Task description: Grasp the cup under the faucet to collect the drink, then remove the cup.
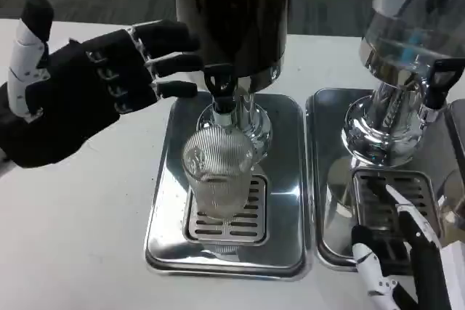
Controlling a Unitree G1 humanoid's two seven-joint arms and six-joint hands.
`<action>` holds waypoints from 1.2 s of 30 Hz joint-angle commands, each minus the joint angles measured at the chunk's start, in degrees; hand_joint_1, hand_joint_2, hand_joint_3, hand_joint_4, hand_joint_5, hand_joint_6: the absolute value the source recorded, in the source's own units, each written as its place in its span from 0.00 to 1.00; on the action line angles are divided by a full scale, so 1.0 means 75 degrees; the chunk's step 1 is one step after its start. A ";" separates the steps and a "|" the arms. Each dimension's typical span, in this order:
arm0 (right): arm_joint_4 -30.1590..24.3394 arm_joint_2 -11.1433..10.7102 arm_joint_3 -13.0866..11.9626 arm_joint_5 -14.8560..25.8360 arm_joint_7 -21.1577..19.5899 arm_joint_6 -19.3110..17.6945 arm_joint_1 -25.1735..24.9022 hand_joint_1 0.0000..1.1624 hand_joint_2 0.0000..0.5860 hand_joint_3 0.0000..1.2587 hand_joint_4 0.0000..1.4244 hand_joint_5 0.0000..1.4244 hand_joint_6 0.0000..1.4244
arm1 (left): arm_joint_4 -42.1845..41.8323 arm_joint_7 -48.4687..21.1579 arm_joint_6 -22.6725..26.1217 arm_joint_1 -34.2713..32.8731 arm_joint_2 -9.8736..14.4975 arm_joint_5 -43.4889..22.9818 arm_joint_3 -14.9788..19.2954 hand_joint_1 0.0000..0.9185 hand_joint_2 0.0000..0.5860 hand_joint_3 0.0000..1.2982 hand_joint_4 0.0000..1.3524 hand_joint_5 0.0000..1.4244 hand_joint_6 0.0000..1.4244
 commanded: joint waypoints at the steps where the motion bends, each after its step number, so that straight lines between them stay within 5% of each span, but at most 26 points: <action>1: 0.0051 0.0068 -0.0011 0.0071 -0.0125 -0.0120 0.0044 0.22 0.61 0.18 0.14 0.09 0.06 | 0.0095 0.0066 -0.0167 -0.0253 -0.0164 0.0179 -0.0040 0.00 0.15 0.25 0.15 0.10 0.15; 36: 0.0135 0.0211 -0.0097 0.0230 -0.0226 -0.0147 0.0104 0.19 0.62 0.18 0.15 0.11 0.04 | 0.0272 0.0147 -0.0869 -0.0779 -0.1241 0.0818 -0.0667 0.00 0.17 0.27 0.18 0.13 0.14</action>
